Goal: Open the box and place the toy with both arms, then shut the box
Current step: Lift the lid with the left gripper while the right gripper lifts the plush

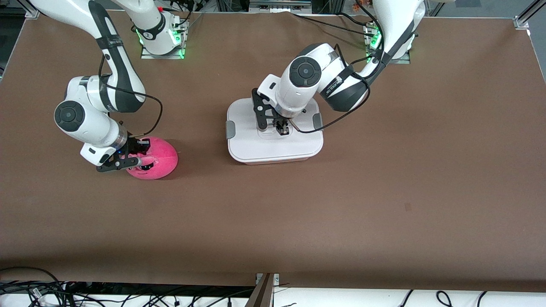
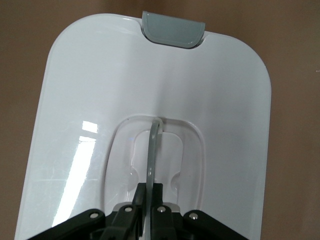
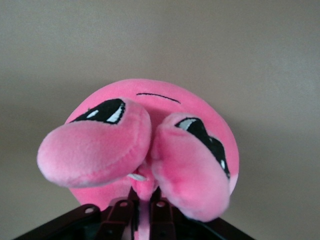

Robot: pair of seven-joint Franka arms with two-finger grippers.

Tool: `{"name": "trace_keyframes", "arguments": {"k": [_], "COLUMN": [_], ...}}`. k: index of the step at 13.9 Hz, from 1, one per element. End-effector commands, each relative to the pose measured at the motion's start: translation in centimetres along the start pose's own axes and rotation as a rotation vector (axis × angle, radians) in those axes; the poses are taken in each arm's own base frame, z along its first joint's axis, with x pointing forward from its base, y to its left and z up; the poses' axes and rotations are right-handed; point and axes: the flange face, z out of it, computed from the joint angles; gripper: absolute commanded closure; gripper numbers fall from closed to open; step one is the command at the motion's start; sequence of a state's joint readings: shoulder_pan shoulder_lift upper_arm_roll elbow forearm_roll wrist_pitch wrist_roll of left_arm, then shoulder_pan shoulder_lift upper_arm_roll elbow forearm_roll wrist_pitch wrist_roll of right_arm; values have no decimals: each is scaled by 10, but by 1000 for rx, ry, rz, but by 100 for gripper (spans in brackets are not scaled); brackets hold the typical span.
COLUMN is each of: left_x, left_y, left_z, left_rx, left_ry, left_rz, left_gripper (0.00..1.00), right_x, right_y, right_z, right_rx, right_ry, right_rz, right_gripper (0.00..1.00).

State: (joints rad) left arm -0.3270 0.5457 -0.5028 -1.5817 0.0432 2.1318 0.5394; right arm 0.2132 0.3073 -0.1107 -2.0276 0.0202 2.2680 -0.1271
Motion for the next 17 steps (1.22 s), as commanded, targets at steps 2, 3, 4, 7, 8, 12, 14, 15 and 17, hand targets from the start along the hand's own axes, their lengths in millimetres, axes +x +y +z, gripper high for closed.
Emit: {"name": "trace_keyframes", "arguments": {"k": [2,3,4,7,8,12,14,15,17], "left_x": [9,8,3,-50,-69,-177,-239,-273,-326], "left_y": [20,29,32,-6,-22,-93,-130,-146,-170], "left_z": [-52,-69,-88,-122,-144,-178,-193,-200,-213], "left_rx": [23,17,14,-68,-91,-220,-240,-244,-211], "left_ry": [5,2,-6,-87,-88,-179,-169,-181,-211], "left_rz": [35,29,19,-59,-17,43,33,-5,-40], "left_gripper": [100,100,100,100,100,100,100,100,100], "right_x": [4,7,8,20,27,46,47,44,32], "right_y": [2,3,2,0,-5,-74,-119,-153,-224], "right_z": [-19,-28,-37,-75,-94,-150,-160,-164,-178], "right_rx": [7,5,7,1,-1,-3,0,-6,-18], "right_ry": [34,48,47,45,48,63,67,75,79], "right_rz": [-54,-71,-81,-216,-277,-517,-627,-736,-908], "right_gripper": [100,100,100,100,100,100,100,100,100]}}
